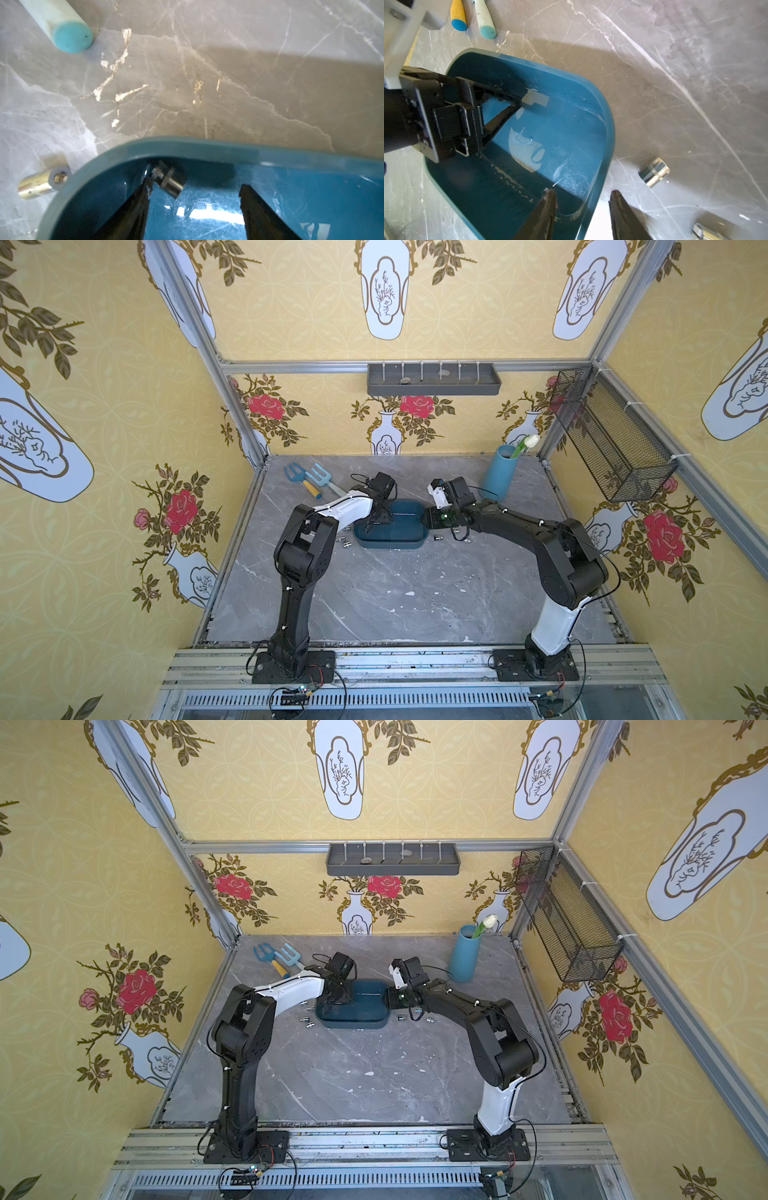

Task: Take out the socket from the storage box
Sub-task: Pick up the socket head from the storage box.

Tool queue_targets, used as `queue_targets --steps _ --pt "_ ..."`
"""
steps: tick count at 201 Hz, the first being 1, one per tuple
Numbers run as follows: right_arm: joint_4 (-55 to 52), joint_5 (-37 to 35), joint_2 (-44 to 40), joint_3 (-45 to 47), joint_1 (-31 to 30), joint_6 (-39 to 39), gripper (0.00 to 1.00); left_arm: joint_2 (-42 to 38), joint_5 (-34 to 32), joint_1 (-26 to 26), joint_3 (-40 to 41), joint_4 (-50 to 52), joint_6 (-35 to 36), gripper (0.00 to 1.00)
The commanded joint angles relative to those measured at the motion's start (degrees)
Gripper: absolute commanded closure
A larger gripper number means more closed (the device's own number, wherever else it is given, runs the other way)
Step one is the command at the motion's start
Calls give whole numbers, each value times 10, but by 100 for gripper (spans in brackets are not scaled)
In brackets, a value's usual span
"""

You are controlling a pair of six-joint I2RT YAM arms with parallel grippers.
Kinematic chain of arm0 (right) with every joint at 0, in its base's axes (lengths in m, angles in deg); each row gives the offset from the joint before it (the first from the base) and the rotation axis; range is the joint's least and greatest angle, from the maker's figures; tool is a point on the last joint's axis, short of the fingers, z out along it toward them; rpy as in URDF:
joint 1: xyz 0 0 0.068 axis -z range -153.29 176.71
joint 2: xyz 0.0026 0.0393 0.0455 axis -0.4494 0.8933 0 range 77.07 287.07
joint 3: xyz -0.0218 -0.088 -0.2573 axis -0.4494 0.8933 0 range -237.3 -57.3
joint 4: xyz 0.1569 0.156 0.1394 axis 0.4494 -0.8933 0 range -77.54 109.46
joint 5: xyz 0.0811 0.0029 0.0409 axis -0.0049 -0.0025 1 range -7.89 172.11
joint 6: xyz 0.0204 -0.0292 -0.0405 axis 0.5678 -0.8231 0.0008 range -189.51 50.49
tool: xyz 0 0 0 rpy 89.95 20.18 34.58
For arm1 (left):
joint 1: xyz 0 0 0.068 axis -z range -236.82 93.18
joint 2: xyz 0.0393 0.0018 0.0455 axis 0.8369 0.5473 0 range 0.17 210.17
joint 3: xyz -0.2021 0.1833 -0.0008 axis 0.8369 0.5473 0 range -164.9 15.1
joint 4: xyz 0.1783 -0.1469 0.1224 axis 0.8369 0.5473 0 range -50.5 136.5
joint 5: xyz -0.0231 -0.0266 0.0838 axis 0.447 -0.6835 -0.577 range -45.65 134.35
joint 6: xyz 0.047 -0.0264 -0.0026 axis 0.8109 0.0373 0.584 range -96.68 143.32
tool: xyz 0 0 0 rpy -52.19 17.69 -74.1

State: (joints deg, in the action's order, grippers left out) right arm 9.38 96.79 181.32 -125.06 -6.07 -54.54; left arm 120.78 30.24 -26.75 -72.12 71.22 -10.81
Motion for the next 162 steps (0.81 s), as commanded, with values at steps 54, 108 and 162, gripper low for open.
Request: queue_targets --steps 54,108,162 --pt "22 4 -3 8 1 1 54 20 3 1 -9 -17 2 29" --pt "24 4 -6 11 2 2 55 29 11 1 -1 -30 7 46" --pt "24 6 -8 15 2 3 55 33 8 0 4 -38 10 69"
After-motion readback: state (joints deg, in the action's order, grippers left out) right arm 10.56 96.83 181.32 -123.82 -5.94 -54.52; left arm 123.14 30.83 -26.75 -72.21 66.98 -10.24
